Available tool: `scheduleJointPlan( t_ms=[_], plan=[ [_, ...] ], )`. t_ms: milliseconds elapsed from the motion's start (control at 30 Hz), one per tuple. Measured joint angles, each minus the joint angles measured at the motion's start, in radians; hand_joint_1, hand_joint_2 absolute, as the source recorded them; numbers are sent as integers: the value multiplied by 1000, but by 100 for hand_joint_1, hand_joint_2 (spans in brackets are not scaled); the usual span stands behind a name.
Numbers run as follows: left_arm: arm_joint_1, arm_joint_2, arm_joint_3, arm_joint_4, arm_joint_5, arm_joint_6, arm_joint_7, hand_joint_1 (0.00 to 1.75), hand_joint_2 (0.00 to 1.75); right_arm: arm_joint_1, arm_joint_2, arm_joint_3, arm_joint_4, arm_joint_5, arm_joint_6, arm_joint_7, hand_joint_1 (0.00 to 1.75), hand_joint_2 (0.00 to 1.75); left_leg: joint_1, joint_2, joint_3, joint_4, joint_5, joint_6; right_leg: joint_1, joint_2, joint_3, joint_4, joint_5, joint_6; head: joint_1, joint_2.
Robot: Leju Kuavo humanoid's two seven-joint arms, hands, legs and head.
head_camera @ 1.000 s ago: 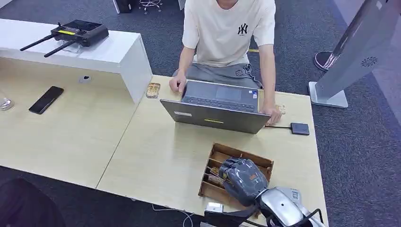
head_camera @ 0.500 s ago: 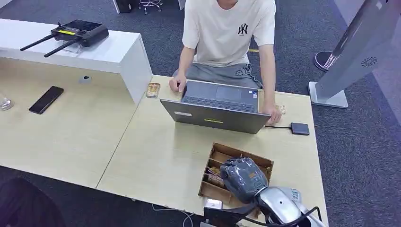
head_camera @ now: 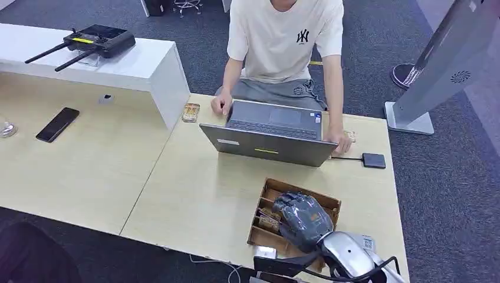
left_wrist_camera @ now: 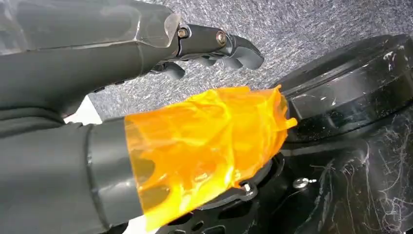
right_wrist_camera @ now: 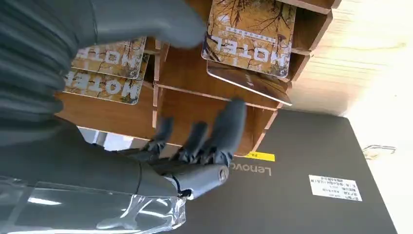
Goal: Pass the card to the sensor for recognition and then transmit it.
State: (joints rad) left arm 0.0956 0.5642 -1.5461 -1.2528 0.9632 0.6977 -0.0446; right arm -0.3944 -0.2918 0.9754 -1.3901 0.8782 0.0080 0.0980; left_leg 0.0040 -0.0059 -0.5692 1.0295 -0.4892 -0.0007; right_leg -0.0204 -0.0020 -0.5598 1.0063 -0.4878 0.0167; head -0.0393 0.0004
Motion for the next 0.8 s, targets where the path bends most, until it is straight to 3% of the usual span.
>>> scheduleJointPlan(
  t_ms=[267, 300, 333, 367, 467, 800],
  plan=[
    [0, 0, 0, 0, -11, 0, 7, 0, 0, 0, 0, 0, 0, 0, 0, 3, 47, 175, 0, 0, 0, 0, 0, 0, 0, 0, 0, 0, 0, 0, 0, 0],
    [0, 0, 0, 0, -13, 0, 9, 0, 0, 0, 0, 0, 0, 0, 0, 3, 52, 175, 0, 0, 0, 0, 0, 0, 0, 0, 0, 0, 0, 0, 0, 0],
    [0, 0, 0, 0, -14, 0, 9, 0, 0, 0, 0, 0, 0, 0, 0, 3, 84, 175, 0, 0, 0, 0, 0, 0, 0, 0, 0, 0, 0, 0, 0, 0],
    [0, 0, 0, 0, -14, 0, 9, 0, 0, 0, 0, 0, 0, 0, 0, 4, 103, 175, 0, 0, 0, 0, 0, 0, 0, 0, 0, 0, 0, 0, 0, 0],
    [0, 0, 0, 0, -16, 0, 9, 0, 0, 0, 0, 0, 0, -3, 1, 4, 115, 175, 0, 0, 0, 0, 0, 0, 0, 0, 0, 0, 0, 0, 0, 0],
    [0, 0, 0, 0, -21, 0, 11, 0, 0, 0, 14, 0, 4, -6, 2, 4, 96, 175, 0, 0, 0, 0, 0, 0, 0, 0, 0, 0, 0, 0, 0, 0]
  ],
)
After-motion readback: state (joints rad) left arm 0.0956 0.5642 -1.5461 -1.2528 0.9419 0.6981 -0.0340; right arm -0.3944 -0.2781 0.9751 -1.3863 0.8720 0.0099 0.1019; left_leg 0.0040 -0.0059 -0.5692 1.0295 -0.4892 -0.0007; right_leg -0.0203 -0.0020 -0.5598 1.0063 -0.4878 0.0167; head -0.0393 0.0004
